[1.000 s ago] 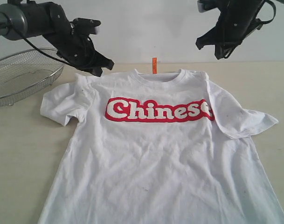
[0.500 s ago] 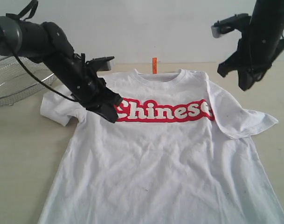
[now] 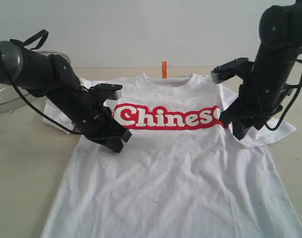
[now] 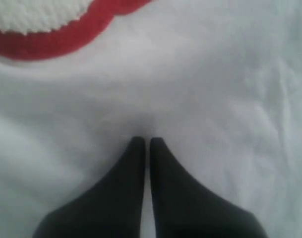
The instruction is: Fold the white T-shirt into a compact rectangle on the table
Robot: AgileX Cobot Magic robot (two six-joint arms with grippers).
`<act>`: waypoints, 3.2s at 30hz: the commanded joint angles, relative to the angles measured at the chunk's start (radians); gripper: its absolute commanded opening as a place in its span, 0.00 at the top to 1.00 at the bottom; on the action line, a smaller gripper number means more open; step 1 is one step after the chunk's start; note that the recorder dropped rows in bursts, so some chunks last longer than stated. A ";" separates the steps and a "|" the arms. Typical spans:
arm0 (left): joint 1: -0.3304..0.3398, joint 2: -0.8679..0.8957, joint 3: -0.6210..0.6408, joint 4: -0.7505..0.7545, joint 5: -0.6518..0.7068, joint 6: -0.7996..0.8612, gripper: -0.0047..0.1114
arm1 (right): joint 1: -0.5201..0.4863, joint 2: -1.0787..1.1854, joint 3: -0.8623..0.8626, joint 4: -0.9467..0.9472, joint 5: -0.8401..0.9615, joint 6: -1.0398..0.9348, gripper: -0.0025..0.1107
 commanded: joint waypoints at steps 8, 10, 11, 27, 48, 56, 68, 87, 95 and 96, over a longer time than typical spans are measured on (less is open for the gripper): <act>-0.001 -0.002 0.003 -0.012 -0.018 0.017 0.92 | 0.033 0.126 0.005 -0.200 -0.073 0.146 0.54; -0.001 -0.002 0.003 -0.012 -0.024 0.017 0.92 | 0.033 0.137 0.005 -0.215 -0.090 0.177 0.54; -0.001 -0.002 0.003 -0.014 -0.025 0.017 0.92 | 0.033 0.145 0.005 -0.225 -0.110 0.182 0.54; -0.001 -0.002 0.003 -0.015 -0.032 0.017 0.92 | 0.033 0.048 -0.112 -0.257 -0.034 0.223 0.98; -0.001 -0.002 0.003 -0.032 -0.038 0.017 0.92 | 0.040 0.107 -0.274 0.309 0.071 -0.039 0.98; -0.001 -0.002 0.003 -0.032 -0.040 0.017 0.92 | 0.066 0.220 -0.274 0.288 -0.014 -0.046 0.95; -0.001 -0.052 -0.014 -0.032 -0.066 0.017 0.92 | 0.066 0.152 -0.276 0.282 0.091 -0.017 0.37; 0.109 -0.171 0.047 0.158 -0.066 -0.145 0.92 | 0.065 0.242 -0.276 0.038 -0.045 0.099 0.96; 0.244 -0.293 0.290 0.199 -0.254 -0.250 0.92 | 0.065 0.265 -0.274 0.029 -0.058 0.092 0.96; 0.265 -0.294 0.315 0.179 -0.275 -0.250 0.92 | 0.065 0.267 -0.274 0.029 -0.058 0.092 0.96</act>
